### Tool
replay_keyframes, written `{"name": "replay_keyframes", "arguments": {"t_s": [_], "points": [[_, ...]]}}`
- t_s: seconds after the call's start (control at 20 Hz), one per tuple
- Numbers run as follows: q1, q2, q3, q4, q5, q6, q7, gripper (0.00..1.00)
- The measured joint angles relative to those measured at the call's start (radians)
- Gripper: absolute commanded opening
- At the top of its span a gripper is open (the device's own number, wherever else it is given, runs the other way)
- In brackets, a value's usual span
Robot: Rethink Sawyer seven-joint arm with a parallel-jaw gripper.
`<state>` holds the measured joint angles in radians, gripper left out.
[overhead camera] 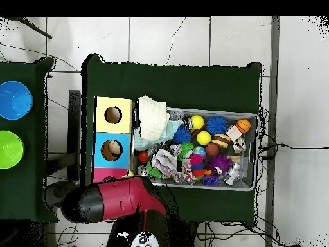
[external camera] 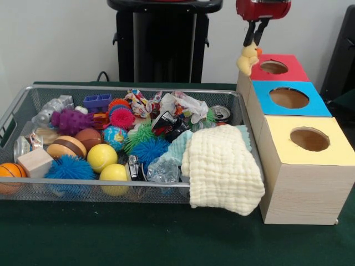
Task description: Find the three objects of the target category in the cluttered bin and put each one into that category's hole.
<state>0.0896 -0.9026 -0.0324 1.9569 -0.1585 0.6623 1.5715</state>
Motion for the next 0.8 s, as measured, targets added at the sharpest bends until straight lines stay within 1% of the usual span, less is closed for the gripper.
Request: {"name": "replay_keyframes", "arguments": {"t_s": [0.25, 0.55, 0.8], "points": [[0.038, -0.006, -0.032, -0.008, 0.000, 0.035, 0.000, 0.00], [0.060, -0.014, -0.057, -0.008, 0.003, 0.056, 0.000, 0.00], [0.068, -0.014, -0.059, -0.009, 0.018, 0.056, 0.000, 0.00]]}}
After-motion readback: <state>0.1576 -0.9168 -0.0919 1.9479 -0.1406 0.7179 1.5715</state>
